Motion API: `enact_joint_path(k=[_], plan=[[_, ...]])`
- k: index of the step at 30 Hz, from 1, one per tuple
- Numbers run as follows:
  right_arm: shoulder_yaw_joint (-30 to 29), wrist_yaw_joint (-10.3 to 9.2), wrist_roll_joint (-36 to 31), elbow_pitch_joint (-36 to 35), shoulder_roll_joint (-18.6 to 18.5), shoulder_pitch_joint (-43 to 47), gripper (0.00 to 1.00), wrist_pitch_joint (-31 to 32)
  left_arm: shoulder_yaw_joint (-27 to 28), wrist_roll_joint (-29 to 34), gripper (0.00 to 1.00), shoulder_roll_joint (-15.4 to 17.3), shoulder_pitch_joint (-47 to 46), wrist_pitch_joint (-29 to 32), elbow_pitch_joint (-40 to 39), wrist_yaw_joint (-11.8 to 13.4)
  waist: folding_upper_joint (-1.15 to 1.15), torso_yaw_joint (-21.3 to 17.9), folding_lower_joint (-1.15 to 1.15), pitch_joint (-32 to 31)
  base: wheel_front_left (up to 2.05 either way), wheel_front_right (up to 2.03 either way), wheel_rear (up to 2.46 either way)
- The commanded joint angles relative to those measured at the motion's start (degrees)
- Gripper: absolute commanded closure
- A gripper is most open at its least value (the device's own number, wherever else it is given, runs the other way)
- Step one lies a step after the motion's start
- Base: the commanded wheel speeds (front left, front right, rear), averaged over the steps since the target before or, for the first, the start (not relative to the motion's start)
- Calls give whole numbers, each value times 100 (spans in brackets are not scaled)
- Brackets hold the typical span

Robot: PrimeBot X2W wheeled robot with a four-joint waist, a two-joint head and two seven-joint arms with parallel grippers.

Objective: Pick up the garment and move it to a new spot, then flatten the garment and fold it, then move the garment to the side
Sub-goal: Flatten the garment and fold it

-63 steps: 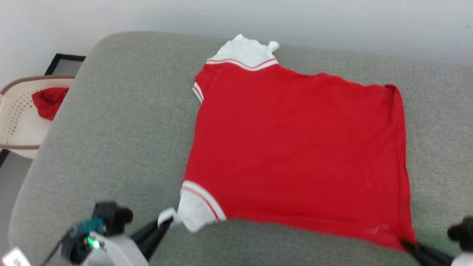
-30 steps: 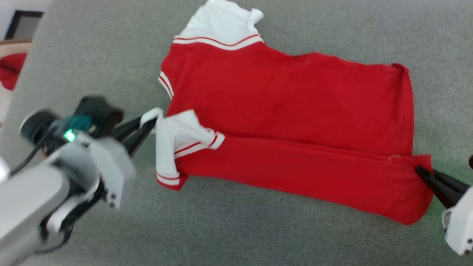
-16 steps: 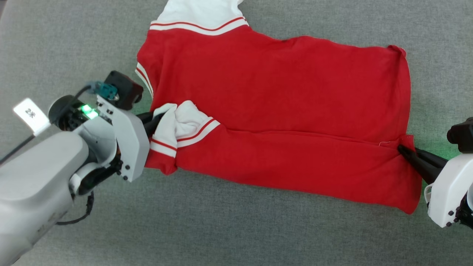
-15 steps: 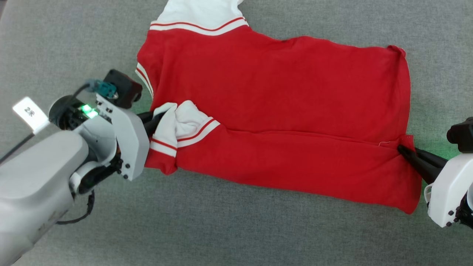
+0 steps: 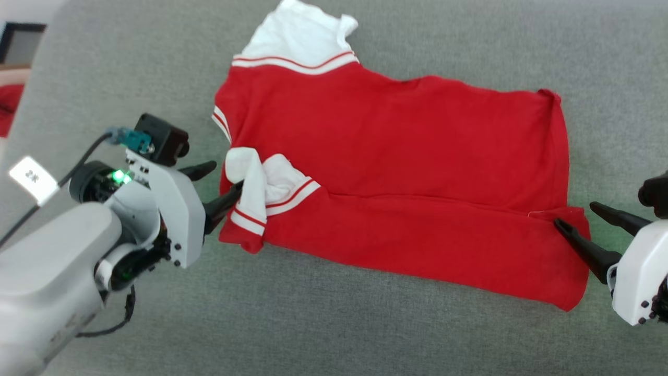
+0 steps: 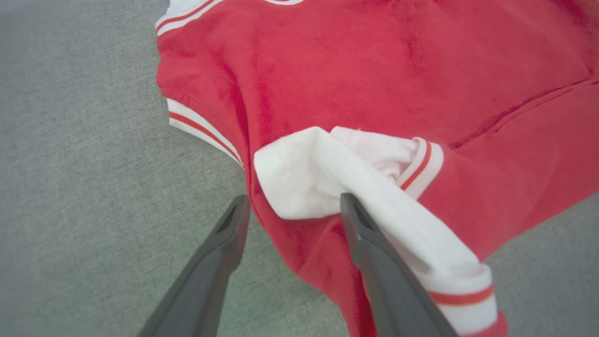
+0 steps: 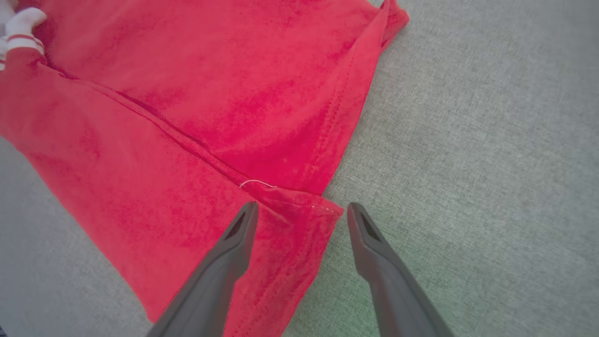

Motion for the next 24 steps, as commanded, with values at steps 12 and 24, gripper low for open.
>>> enact_joint_path(k=[12,24], plan=[[-368,-5,-355,-531,156,489,0,-566,167,-63,0,398,644,-662,-833,526,0,148,0,-784,0,0,0],[-852,-6,-766,-973,605,998,0,-1366,229,-163,0,866,1246,-1044,-1839,1166,0,157,0,-1052,0,0,0]])
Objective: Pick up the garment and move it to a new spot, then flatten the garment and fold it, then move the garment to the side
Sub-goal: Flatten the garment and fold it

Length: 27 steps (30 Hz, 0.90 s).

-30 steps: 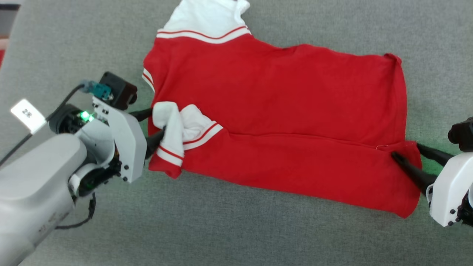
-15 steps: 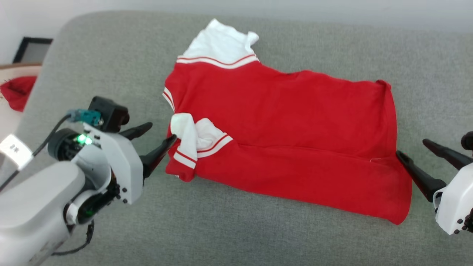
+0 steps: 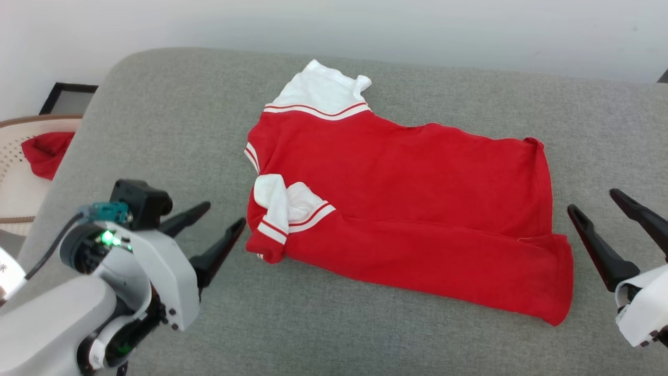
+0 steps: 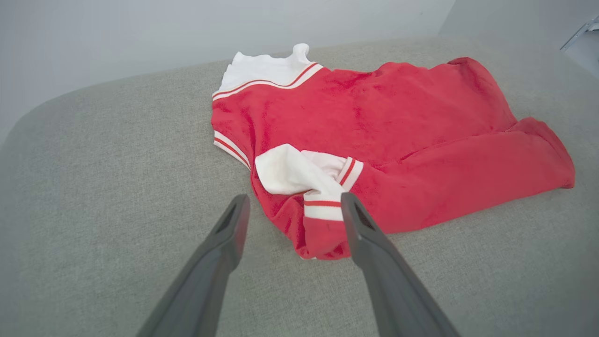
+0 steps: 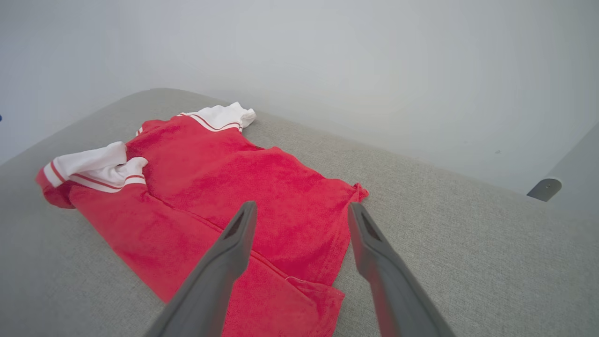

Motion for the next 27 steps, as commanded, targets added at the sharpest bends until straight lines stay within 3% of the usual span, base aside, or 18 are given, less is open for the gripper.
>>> enact_joint_path(k=[1,7,11,20,27], plan=[[-107,-6,-56,-55,71,108,0,-38,2,-41,0,45,105,-29,-96,77,0,-20,0,3,0,0,0],[-337,-6,-100,-215,288,301,0,-41,69,-316,0,145,108,178,-286,109,0,-180,0,88,0,0,0],[-386,-6,-101,-231,392,301,0,-53,115,-724,0,145,-14,634,-174,48,0,-343,0,143,0,0,0],[-385,-6,-51,-173,526,234,0,-112,-47,-1295,0,-122,-442,2014,624,-29,0,-655,0,252,0,0,0],[-375,-6,-25,-128,587,259,0,-128,-189,-1448,0,-391,-566,2534,1469,-171,0,-847,0,333,0,0,0]])
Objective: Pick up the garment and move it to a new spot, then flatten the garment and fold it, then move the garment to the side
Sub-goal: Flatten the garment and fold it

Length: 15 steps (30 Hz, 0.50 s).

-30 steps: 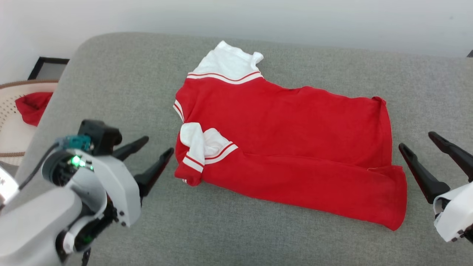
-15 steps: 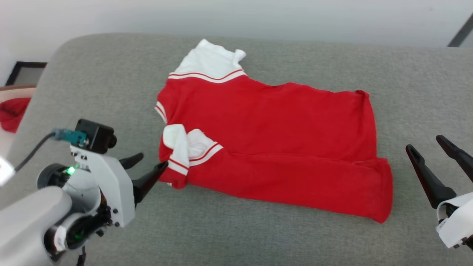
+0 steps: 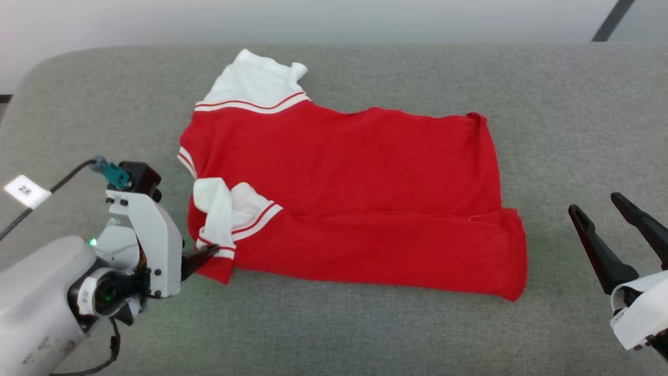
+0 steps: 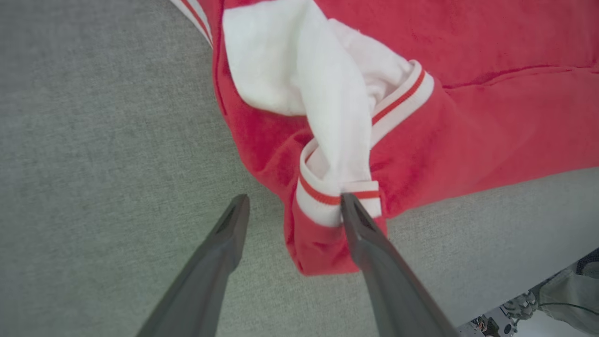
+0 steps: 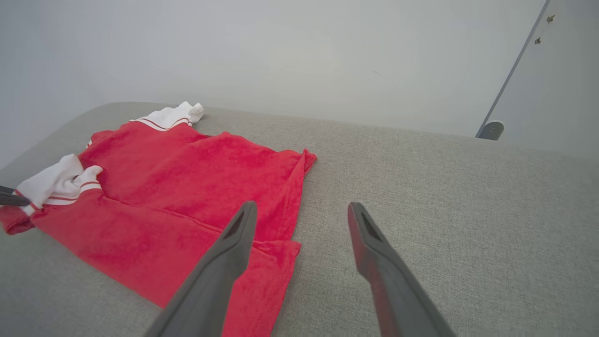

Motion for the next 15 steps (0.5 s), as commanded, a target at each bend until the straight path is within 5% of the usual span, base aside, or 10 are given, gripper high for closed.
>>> enact_joint_path(k=[1,12,13,14,15], plan=[[-3,-6,21,10,31,13,0,-18,-28,-62,0,-75,-20,79,178,-38,0,-81,0,52,0,0,0],[-97,-6,172,-1,91,101,0,372,-47,-343,0,-538,-85,445,1092,-166,0,-101,0,148,0,0,0],[-121,-6,198,-6,111,105,0,431,-43,-373,29,-578,-98,493,1174,-193,0,-97,0,160,0,0,0],[-140,-6,204,-4,124,110,0,508,-39,-395,84,-615,-121,525,1249,-219,0,-94,0,169,0,0,0],[-140,-6,213,-10,123,114,0,589,-37,-386,100,-648,-159,541,1329,-250,0,-90,0,179,0,0,0]])
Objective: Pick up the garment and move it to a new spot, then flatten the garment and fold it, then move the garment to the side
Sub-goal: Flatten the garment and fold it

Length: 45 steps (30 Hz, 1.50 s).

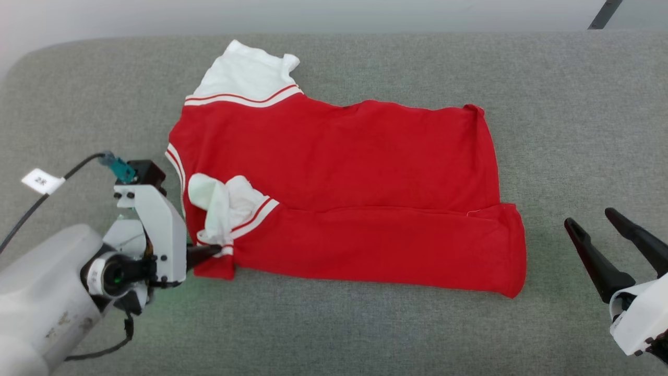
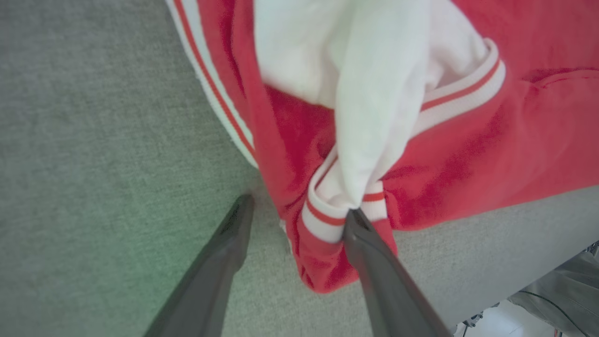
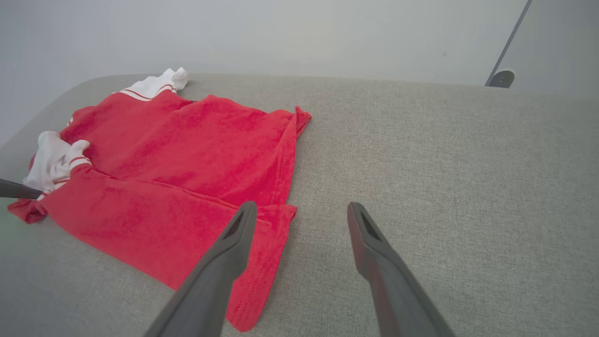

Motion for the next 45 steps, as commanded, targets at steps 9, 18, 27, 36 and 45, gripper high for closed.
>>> enact_joint_path(k=[9,18,27,36,45], plan=[[-134,-5,228,-122,200,205,0,1067,55,46,100,-269,-198,-69,375,-272,0,105,0,87,0,0,0],[-171,-5,93,-221,544,74,0,2326,96,108,100,-497,-358,-155,502,-441,0,305,0,267,0,0,0],[-99,-5,-240,204,657,-219,0,2852,103,162,100,-738,-485,-233,688,-619,0,530,0,409,0,0,0],[113,-5,-150,792,588,-422,100,3114,137,130,100,-860,-518,-263,881,-747,0,662,0,421,0,0,0],[-31,-7,-85,885,325,-565,100,3031,207,78,100,-744,-475,-281,878,-808,0,737,0,315,0,0,0]])
